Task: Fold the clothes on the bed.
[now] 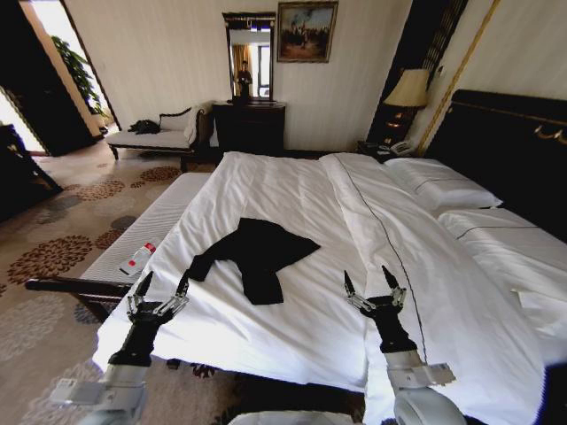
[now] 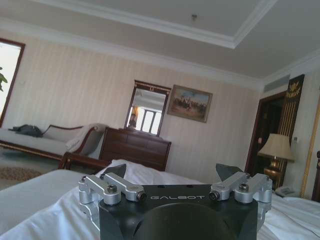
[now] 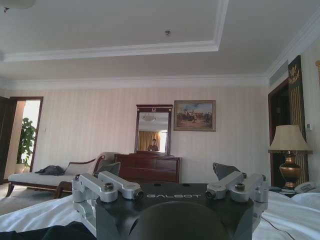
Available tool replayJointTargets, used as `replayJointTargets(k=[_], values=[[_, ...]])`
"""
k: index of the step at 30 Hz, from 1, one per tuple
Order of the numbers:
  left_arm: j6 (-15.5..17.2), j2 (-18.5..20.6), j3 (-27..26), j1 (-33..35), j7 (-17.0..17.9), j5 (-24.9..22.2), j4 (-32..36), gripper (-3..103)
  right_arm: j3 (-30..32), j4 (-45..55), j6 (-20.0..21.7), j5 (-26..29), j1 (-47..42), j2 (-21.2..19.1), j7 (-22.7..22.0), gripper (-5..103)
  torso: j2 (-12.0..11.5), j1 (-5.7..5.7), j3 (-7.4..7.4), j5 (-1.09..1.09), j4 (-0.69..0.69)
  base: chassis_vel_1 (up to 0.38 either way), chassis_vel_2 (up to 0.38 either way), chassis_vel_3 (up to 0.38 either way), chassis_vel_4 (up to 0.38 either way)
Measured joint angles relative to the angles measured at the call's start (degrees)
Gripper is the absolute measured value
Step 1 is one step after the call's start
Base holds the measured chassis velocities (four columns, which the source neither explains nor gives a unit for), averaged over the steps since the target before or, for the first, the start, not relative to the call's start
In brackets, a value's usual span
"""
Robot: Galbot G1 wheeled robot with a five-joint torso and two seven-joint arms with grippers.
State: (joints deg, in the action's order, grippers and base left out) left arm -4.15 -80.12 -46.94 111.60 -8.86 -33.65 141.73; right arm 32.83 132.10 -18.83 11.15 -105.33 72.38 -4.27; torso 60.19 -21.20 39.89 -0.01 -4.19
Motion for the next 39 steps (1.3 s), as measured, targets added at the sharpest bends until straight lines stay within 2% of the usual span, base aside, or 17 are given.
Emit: replayJointTargets(k=[1,4,7,24,39], values=[[0.0,0.0,0.0,0.0,0.0,0.0,0.0,100,0.0,0.0,0.0,0.0,0.0,0.0,0.0,100,0.0,0.0,0.0,0.0,0.0,0.0,0.0,0.0,0.0],[3.02,0.45,-0.17,0.24,0.91,-0.29,0.45,100,-0.16,-0.14,0.0,-0.58,-0.05,0.47,-0.21,100,0.0,0.0,0.0,0.01,0.0,0.0,0.0,0.0,0.0],[3.65,0.44,-0.22,0.22,1.23,0.02,0.47,100,-0.1,-0.15,0.0,-0.8,-0.15,0.63,-0.36,100,0.0,0.0,0.0,0.01,0.0,0.0,0.0,0.0,0.0],[2.97,-0.78,0.83,-0.22,2.33,1.86,0.06,100,0.63,-0.35,0.18,-1.75,-0.54,1.96,-1.61,100,0.0,0.0,0.0,0.01,0.0,0.0,0.0,0.0,0.0],[1.74,-0.06,0.11,-0.84,2.57,1.55,-0.97,100,-0.17,-1.05,0.38,-3.0,-0.33,3.07,-1.45,100,0.0,0.0,0.0,0.01,0.0,0.0,0.0,0.0,0.0]])
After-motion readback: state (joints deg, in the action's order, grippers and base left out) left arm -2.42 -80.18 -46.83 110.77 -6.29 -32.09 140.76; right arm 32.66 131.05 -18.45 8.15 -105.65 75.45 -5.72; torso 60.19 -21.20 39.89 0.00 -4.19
